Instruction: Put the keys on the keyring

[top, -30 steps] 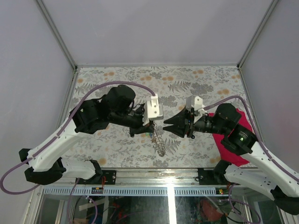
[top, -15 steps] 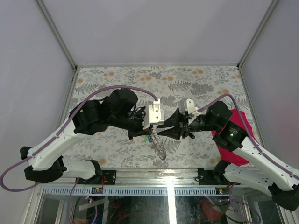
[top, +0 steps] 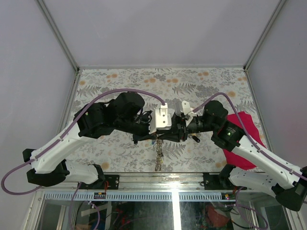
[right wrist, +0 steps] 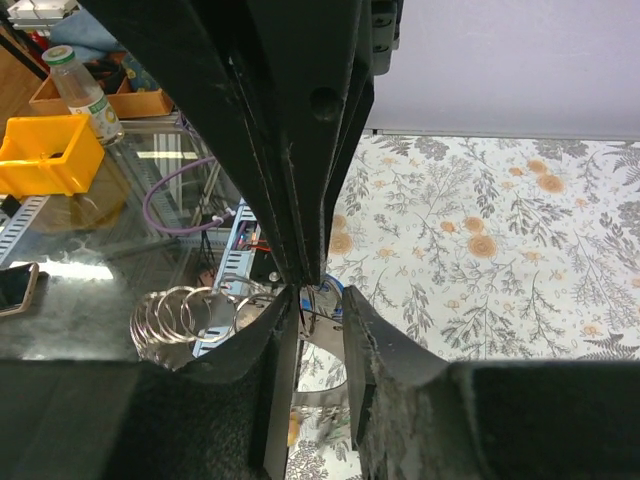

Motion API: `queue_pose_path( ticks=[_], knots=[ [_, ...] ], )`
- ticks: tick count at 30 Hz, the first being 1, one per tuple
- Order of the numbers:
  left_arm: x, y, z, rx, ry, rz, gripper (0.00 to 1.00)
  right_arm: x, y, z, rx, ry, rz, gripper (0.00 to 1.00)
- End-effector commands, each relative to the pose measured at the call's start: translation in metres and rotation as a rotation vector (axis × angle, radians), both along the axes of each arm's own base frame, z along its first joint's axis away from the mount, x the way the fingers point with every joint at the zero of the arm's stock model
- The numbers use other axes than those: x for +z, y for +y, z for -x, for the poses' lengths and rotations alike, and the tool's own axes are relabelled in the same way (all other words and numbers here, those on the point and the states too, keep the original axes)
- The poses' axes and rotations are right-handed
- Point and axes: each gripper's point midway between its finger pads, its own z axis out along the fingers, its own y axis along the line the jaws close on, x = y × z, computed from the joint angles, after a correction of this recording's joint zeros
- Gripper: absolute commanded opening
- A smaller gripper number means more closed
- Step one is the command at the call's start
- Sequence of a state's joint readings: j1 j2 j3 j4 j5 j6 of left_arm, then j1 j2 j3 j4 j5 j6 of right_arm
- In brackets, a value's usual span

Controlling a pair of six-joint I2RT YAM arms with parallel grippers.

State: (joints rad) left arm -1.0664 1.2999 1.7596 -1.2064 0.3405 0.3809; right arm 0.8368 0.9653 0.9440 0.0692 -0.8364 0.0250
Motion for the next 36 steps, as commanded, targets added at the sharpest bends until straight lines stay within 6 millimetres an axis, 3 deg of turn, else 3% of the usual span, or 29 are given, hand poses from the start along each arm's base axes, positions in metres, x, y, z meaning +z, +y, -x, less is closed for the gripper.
queue_pose_path(
  ticks=[1,7,11,13,18,21,28,36],
  knots=[
    [0.022,-0.006,-0.003,-0.008,-0.056,0.069,0.00,0.016,0.003,0.002,0.036,-0.056,-0.046,0.27],
    [0.023,-0.006,-0.004,-0.005,-0.063,0.072,0.00,0.013,0.003,0.001,0.032,-0.055,-0.038,0.20],
    [0.025,-0.006,-0.005,0.000,-0.069,0.081,0.00,0.018,0.002,0.000,0.022,-0.059,-0.046,0.00],
    [0.025,-0.007,-0.005,0.002,-0.073,0.092,0.01,0.024,0.000,0.001,0.014,-0.066,-0.067,0.00],
    [0.034,-0.007,-0.001,0.002,-0.091,0.174,0.18,0.042,-0.007,0.009,0.015,-0.092,-0.116,0.00],
    [0.041,-0.008,0.002,-0.003,-0.103,0.244,0.23,0.051,-0.011,0.016,0.035,-0.104,-0.138,0.00],
    [0.049,-0.010,0.009,-0.030,-0.111,0.322,0.28,0.067,-0.018,0.026,0.061,-0.121,-0.168,0.00],
    [0.041,-0.016,0.011,-0.053,-0.086,0.315,0.30,0.076,-0.021,0.027,0.050,-0.130,-0.197,0.00]
  ],
)
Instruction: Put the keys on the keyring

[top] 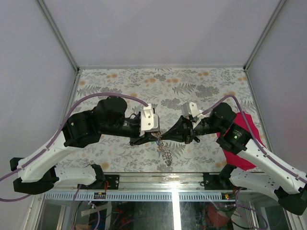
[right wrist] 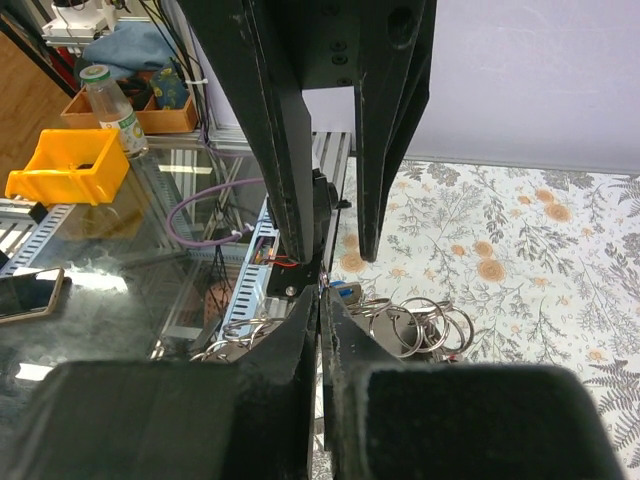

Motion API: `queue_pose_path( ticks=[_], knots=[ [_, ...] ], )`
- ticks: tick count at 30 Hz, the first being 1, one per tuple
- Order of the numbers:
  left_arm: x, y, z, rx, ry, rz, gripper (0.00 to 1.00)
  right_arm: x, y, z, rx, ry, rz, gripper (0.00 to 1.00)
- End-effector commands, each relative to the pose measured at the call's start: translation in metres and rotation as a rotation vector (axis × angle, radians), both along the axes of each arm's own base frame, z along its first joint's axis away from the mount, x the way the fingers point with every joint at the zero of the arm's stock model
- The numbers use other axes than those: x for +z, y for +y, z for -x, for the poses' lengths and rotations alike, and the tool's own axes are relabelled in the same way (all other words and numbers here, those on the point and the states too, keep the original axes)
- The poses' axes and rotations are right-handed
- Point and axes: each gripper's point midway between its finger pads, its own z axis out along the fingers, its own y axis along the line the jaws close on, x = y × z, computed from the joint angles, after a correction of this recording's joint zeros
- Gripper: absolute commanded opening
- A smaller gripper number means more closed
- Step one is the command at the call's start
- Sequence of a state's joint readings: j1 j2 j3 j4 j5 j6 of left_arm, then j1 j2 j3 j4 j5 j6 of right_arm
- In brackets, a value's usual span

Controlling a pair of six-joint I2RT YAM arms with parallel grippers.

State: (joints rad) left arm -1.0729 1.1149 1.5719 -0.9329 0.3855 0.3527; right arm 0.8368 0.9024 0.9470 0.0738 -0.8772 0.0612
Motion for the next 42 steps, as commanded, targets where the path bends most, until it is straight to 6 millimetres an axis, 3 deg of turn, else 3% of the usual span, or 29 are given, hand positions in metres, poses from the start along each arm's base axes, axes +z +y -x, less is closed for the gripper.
queue_pose_path(
  ticks=[1,8,13,25,34,42],
  knots=[
    [0.008,-0.013,0.001,-0.025,-0.003,0.058,0.29,0.058,-0.009,0.010,0.008,-0.118,-0.153,0.00],
    [0.003,-0.012,0.001,-0.022,0.003,0.046,0.20,0.064,-0.013,0.011,-0.005,-0.124,-0.175,0.00],
    [0.003,-0.012,0.001,-0.024,0.000,0.044,0.00,0.067,-0.014,0.011,-0.010,-0.126,-0.188,0.00],
    [0.007,-0.014,0.000,-0.009,0.000,0.095,0.00,0.089,-0.022,0.011,-0.064,-0.110,-0.332,0.00],
    [0.035,-0.023,0.004,-0.010,-0.002,0.300,0.00,0.112,-0.032,0.006,-0.123,-0.060,-0.531,0.00],
    [0.067,-0.021,0.002,0.024,-0.036,0.484,0.18,0.116,-0.036,0.012,-0.099,-0.064,-0.564,0.00]
  ],
)
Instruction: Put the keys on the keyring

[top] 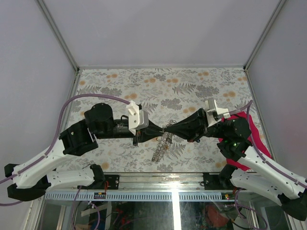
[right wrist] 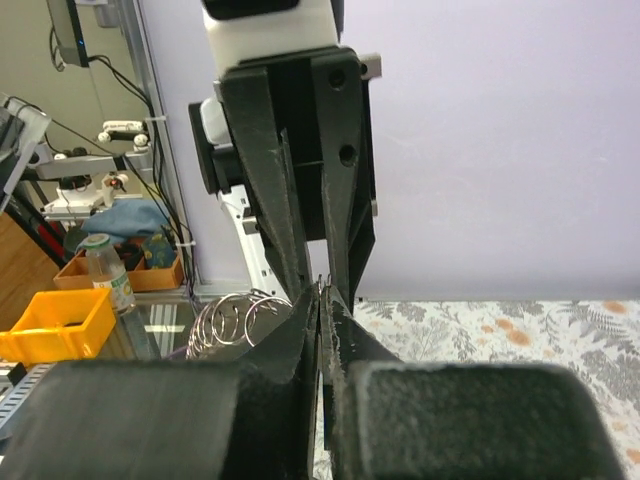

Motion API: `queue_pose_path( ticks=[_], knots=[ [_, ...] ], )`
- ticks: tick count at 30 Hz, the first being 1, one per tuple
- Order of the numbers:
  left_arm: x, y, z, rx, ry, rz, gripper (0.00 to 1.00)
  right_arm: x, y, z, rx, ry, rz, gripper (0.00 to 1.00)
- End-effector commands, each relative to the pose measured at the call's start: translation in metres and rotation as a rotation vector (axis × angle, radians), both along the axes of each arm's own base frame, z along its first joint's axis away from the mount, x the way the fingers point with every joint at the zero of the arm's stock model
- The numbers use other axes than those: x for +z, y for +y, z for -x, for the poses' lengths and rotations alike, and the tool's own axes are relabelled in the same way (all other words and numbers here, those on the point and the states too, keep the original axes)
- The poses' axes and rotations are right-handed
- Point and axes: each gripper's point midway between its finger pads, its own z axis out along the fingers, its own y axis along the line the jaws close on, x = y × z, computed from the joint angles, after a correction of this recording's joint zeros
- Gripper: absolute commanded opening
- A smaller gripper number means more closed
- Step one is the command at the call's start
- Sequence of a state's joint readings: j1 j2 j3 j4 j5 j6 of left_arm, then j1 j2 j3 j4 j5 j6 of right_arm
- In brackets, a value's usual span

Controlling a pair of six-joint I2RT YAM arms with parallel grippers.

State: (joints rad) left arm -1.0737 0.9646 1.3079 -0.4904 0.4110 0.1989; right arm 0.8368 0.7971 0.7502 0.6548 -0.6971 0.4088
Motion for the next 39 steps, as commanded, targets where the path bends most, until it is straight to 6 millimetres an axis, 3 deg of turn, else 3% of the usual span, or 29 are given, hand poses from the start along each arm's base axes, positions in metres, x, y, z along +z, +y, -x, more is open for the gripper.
queue_pose_path(
  ticks=[1,4,9,23,26,35,39],
  knots=[
    [0.042,0.000,-0.001,0.029,-0.036,0.202,0.20,0.056,-0.022,0.016,-0.012,-0.127,-0.189,0.00],
    [0.052,0.004,-0.008,0.078,-0.051,0.275,0.27,0.055,-0.023,0.020,0.004,-0.138,-0.181,0.00],
    [0.057,0.006,0.000,0.044,-0.057,0.309,0.33,0.056,-0.023,0.022,0.010,-0.152,-0.172,0.00],
    [0.042,-0.004,0.006,-0.018,-0.031,0.268,0.35,0.061,-0.025,0.025,0.012,-0.160,-0.171,0.00],
    [0.041,-0.005,0.006,-0.020,-0.027,0.260,0.31,0.061,-0.025,0.025,0.010,-0.164,-0.169,0.00],
    [0.041,-0.010,0.006,-0.031,-0.025,0.252,0.00,0.060,-0.024,0.024,0.012,-0.162,-0.160,0.00],
    [0.034,-0.010,0.005,-0.031,-0.015,0.198,0.00,0.057,-0.024,0.022,-0.008,-0.178,-0.139,0.01]
  ],
)
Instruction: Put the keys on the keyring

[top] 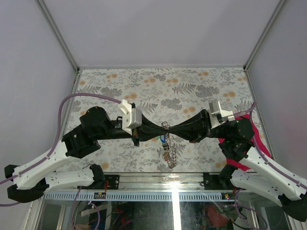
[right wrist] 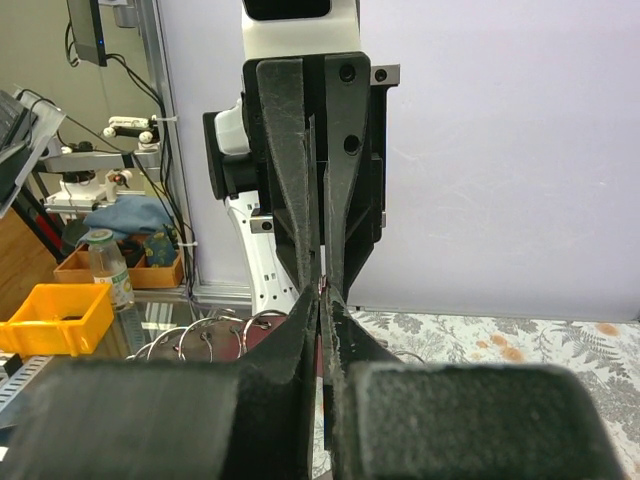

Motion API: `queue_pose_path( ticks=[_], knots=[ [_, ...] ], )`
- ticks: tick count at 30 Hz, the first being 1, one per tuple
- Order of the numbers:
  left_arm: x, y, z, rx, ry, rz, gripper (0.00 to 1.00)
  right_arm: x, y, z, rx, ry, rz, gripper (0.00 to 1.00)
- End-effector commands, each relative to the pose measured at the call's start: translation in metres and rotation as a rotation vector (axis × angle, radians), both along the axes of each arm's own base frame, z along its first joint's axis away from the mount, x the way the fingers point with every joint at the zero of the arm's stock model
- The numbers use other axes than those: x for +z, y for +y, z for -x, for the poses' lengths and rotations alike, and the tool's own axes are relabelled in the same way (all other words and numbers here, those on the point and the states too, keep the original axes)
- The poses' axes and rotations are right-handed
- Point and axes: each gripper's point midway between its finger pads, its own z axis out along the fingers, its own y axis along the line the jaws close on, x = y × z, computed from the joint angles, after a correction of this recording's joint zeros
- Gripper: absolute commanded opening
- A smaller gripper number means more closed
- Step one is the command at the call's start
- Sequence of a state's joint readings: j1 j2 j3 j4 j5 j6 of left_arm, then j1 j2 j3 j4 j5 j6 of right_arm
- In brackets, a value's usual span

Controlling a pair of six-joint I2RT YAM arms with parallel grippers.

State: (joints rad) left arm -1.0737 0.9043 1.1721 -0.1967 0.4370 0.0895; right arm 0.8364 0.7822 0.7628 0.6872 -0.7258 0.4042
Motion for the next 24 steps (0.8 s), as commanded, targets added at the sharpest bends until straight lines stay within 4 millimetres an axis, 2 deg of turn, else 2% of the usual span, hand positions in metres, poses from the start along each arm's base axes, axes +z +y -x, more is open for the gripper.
queue_pose_path(
  ticks=[1,4,7,17,21,24],
  knots=[
    [0.006,-0.001,0.000,-0.006,-0.020,-0.027,0.00,0.042,-0.018,0.012,-0.038,-0.128,-0.091,0.04],
    [0.000,0.003,-0.004,0.014,-0.025,-0.126,0.00,0.032,-0.018,0.009,-0.065,-0.136,-0.006,0.21],
    [-0.014,0.010,-0.008,0.033,-0.017,-0.249,0.00,0.019,-0.019,0.006,-0.089,-0.150,0.090,0.28],
    [-0.050,0.031,-0.018,0.064,0.036,-0.623,0.00,-0.026,-0.012,-0.006,-0.099,-0.111,0.311,0.31],
    [-0.059,0.032,-0.022,0.074,0.044,-0.715,0.00,-0.037,-0.003,-0.009,-0.067,-0.086,0.342,0.32],
    [-0.058,0.030,-0.023,0.071,0.032,-0.728,0.00,-0.041,0.003,-0.011,-0.045,-0.082,0.346,0.32]
  ],
)
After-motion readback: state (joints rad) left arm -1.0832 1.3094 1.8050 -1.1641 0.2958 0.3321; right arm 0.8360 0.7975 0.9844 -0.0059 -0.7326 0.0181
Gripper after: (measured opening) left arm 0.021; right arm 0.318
